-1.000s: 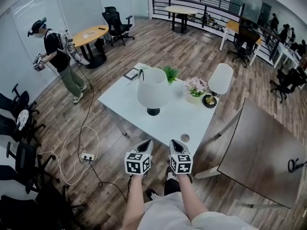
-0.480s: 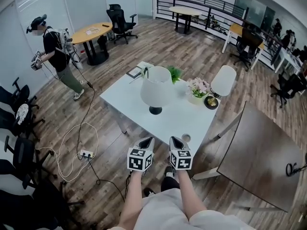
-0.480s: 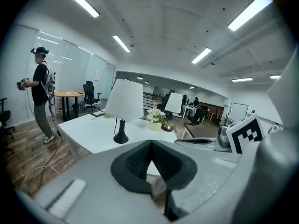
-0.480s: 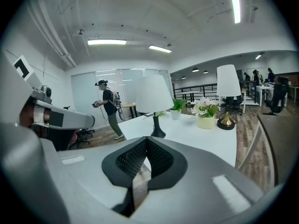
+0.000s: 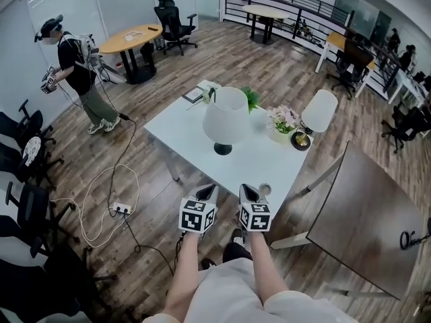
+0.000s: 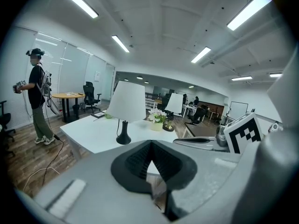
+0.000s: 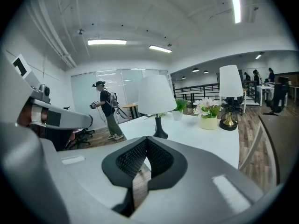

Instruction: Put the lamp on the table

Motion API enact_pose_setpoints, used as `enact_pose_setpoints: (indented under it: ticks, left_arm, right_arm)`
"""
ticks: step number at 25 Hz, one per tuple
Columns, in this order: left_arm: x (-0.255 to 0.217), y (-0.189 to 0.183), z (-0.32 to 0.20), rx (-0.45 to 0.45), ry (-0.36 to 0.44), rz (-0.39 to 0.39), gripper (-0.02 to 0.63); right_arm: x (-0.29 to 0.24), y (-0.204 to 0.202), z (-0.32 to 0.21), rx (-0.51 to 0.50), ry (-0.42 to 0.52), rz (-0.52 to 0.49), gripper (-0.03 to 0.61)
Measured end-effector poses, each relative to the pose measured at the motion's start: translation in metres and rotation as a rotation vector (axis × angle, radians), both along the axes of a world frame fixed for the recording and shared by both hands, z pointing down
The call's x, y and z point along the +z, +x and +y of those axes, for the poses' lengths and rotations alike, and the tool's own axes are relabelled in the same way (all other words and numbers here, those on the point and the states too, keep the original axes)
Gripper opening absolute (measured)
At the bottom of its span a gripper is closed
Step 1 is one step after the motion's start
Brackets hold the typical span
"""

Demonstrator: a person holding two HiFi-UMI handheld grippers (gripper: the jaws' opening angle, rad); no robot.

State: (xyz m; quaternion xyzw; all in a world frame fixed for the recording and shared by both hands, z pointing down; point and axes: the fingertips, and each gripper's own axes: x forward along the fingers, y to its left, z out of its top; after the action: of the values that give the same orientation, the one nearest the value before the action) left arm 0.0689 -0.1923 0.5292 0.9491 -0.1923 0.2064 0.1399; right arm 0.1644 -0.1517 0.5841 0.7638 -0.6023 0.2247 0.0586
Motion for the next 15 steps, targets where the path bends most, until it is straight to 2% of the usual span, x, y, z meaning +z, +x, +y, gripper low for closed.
enact_pose_setpoints:
  ticks: [15]
  left_arm:
    - [-0.0018, -0.0045, -0.004, 0.0, -0.001, 0.007, 0.0]
  right_arm:
    - [-0.0005, -0.0072, -0.0063, -0.021, -0.014, 0.015, 0.025]
